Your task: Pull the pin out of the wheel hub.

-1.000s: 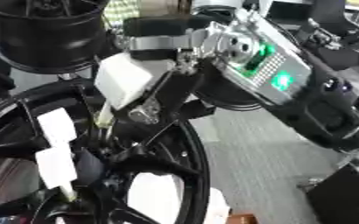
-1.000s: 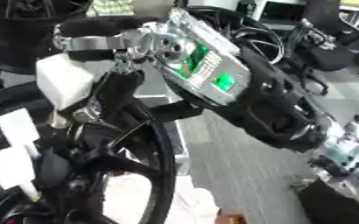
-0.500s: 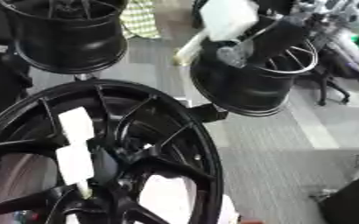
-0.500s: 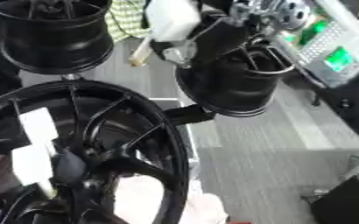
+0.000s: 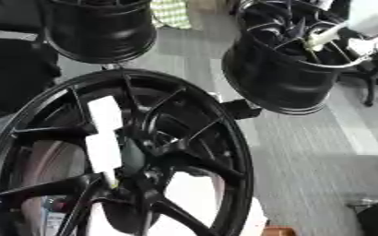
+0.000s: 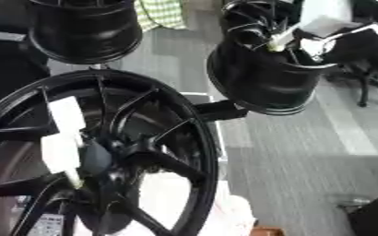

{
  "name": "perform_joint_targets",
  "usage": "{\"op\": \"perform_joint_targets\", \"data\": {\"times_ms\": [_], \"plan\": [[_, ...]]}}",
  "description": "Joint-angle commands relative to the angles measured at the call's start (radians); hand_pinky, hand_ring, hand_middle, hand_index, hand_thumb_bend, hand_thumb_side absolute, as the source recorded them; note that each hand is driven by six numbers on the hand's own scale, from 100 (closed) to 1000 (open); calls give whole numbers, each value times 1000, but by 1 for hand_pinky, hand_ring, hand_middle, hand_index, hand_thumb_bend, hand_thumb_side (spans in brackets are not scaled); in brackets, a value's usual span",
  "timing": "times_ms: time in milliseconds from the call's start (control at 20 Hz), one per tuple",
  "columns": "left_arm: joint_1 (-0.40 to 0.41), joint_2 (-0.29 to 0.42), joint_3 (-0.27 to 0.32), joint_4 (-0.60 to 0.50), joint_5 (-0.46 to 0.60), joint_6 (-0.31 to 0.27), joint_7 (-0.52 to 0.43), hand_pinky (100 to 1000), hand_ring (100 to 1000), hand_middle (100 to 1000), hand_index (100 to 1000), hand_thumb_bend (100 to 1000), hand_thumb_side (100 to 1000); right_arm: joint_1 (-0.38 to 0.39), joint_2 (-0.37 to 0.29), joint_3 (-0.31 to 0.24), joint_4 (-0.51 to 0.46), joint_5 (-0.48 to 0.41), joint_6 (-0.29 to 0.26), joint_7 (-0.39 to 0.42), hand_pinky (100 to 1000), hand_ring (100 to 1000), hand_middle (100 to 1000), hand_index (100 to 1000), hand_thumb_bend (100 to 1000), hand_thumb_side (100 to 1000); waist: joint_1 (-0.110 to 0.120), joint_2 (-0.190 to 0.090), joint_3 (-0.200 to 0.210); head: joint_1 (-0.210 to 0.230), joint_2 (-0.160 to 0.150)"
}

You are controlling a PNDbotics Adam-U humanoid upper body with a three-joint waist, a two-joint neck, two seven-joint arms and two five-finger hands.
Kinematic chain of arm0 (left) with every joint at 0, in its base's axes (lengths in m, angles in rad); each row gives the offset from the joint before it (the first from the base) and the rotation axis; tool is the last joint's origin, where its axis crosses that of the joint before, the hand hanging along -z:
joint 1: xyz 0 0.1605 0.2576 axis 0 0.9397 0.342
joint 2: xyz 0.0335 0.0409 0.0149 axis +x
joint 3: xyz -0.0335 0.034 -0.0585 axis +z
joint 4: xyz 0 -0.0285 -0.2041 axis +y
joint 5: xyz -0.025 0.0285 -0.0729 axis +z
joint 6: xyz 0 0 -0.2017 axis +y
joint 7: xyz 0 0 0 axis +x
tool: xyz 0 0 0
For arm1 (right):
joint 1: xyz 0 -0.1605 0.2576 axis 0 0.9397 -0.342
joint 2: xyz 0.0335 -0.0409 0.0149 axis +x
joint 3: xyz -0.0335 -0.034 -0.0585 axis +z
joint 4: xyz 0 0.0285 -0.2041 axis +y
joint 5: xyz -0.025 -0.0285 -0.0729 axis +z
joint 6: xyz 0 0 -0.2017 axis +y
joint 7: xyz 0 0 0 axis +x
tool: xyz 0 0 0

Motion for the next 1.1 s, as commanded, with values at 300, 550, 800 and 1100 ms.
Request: {"op": "perform_joint_targets", "data": {"times_ms": [300, 550, 800, 1100], "plan": [[0, 26, 15, -17, -17, -12, 1, 806, 717, 767, 806, 100, 588, 232, 149, -138, 61, 121, 84, -174, 875, 804, 526, 571, 100, 100, 15, -5, -12, 41, 20], [-2, 22, 14, -17, -17, -16, -1, 806, 717, 768, 806, 100, 586, 286, 216, -145, 164, 189, 178, -221, 887, 838, 633, 673, 204, 100, 28, -3, -20, 56, 17], [2, 18, 12, -17, -17, -18, -7, 806, 717, 768, 806, 100, 585, 296, 236, -117, 255, 308, 300, -96, 932, 951, 847, 850, 394, 203, 40, -2, -26, 65, 17], [4, 17, 10, -17, -21, -13, -12, 806, 717, 769, 807, 100, 585, 297, 263, -130, 262, 370, 317, 50, 940, 977, 873, 861, 387, 233, 43, -1, -35, 67, 18]]}}
